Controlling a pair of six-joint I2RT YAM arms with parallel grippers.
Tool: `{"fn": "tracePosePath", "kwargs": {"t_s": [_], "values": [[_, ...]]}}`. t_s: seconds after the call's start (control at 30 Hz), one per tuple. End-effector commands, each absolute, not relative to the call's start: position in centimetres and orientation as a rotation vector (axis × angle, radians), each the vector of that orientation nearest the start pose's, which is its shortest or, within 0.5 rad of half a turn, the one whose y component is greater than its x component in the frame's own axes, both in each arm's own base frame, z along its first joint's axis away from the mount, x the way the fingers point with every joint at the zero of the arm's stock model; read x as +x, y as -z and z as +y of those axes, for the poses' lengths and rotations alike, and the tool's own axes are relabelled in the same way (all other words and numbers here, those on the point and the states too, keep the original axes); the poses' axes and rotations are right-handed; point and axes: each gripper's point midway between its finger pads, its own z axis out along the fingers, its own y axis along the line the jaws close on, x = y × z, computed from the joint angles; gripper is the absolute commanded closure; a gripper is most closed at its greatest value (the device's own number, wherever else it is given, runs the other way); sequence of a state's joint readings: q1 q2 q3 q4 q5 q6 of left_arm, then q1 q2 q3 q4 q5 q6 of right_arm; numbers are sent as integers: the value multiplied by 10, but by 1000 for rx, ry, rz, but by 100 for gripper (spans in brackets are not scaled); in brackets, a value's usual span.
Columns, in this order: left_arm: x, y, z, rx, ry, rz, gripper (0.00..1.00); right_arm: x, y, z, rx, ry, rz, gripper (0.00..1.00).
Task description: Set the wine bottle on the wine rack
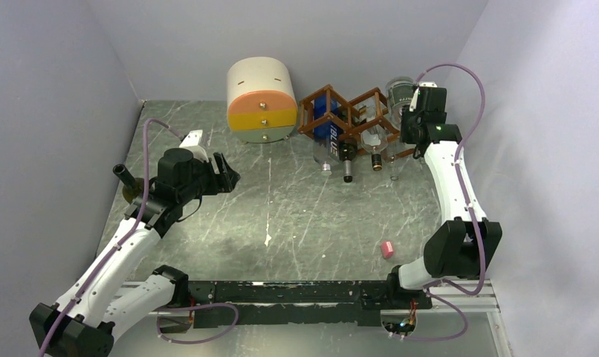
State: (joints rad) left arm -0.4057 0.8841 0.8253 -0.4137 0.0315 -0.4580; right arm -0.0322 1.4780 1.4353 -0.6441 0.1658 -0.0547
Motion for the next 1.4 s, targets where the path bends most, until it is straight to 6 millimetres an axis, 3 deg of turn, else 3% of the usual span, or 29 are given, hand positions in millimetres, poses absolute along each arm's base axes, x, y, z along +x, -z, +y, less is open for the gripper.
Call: {"fn": "tracePosePath", "kwargs": {"t_s": [0.0,0.1,0.17,0.33,0.57,0.77,0.9,1.07,1.23,1.37], "values": [[271,-229,-149,-1,603,2067,27,395,-253,-64,114,340,2203,77],[271,-229,-149,-3,606,2064,27,394,-250,-64,111,342,2208,64],[271,-230,-149,-2,606,2062,27,394,-249,-64,120,351,2208,48],[271,-233,-148,-4,598,2058,27,393,-255,-58,119,320,2191,29],[274,-249,-146,-9,592,2020,27,391,-299,-46,122,243,2050,21],[283,-285,-133,-38,520,1933,26,387,-330,3,88,-80,1950,23],[289,-316,-95,-172,332,1856,21,381,-338,63,-47,-415,1905,30],[282,-342,-22,-399,-36,1766,4,368,-343,109,-119,-504,1818,30],[263,-364,27,-513,-306,1673,0,358,-338,154,-216,-549,1843,30],[235,-359,71,-735,-554,1574,1,346,-328,196,-313,-616,1861,30]]}}
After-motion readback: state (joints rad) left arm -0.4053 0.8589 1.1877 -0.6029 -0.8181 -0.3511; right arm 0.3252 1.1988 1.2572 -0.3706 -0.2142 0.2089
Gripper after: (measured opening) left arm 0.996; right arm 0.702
